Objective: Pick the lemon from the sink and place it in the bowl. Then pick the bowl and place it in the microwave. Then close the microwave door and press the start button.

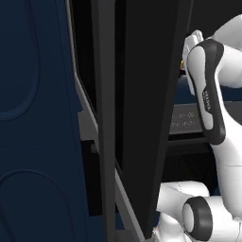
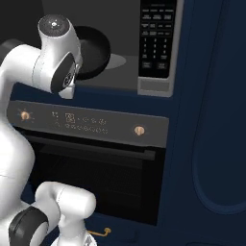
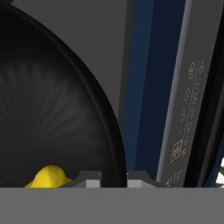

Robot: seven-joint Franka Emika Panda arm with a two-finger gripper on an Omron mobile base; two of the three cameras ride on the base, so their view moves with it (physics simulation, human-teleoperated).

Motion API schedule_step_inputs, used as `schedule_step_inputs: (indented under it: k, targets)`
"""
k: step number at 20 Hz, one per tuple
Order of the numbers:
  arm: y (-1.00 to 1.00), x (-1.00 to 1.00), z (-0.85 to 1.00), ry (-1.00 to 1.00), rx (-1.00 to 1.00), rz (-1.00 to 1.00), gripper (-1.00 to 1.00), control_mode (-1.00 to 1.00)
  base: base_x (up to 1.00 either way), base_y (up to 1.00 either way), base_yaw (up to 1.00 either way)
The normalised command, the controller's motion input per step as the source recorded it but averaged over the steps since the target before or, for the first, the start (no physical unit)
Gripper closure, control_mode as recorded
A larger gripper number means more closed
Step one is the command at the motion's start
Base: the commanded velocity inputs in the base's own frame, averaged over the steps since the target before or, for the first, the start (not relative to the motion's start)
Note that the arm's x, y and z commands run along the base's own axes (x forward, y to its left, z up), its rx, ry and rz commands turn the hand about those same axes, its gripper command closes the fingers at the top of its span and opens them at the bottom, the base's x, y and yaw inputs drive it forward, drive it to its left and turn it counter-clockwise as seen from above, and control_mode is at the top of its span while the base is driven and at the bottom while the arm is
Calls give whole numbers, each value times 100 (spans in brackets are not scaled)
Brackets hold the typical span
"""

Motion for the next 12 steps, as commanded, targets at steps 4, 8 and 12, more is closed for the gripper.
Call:
schedule_step_inputs:
  k: [4,8,12]
  targets:
    - [0,68,1,5,0,1,100,-100,0,0,0]
    - [3,48,0,3,0,8,100,-100,0,0,0]
    - [16,55,0,0,0,15,100,-100,0,0,0]
